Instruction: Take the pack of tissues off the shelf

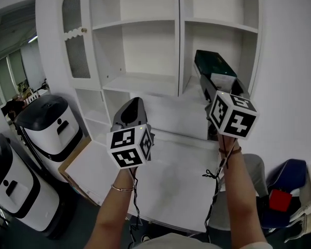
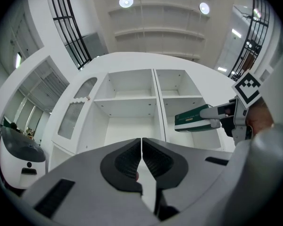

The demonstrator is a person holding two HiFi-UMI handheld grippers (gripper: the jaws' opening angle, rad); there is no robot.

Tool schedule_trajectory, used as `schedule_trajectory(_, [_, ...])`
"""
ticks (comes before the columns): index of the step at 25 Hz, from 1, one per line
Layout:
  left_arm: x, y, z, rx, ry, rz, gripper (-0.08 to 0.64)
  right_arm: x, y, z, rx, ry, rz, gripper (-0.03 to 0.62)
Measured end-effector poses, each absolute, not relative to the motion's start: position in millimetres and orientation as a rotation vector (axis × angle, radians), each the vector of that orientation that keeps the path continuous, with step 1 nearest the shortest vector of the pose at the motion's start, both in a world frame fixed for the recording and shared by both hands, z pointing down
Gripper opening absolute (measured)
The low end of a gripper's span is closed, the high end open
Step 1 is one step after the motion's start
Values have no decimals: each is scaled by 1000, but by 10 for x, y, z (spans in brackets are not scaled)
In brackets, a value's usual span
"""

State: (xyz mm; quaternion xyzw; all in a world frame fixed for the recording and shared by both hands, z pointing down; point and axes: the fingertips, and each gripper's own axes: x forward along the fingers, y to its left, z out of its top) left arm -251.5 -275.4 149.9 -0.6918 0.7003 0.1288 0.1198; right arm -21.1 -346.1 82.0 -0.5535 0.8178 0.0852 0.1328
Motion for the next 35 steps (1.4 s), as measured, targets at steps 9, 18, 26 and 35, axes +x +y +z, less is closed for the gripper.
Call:
schedule_trajectory(9, [-2687,-2407,1400,-1922,2100,389,23,-484,-3037,546,-1417,2402,291,410])
schedule_trajectory(18, [-3141,-2060,1442,-1799,2202,371,23,-1114,-2757,510,-1206,2481,307,410])
schedule_trajectory(26, [-3749,-1744,1683,-1680,2340,339,23,-1863,-2621,825,-1028,2574,271,410])
schedule_trajectory(35, [-4203,-1757,2301,-1674,2490,269,23,-2396,-2694,1557,-925,2667,197,410])
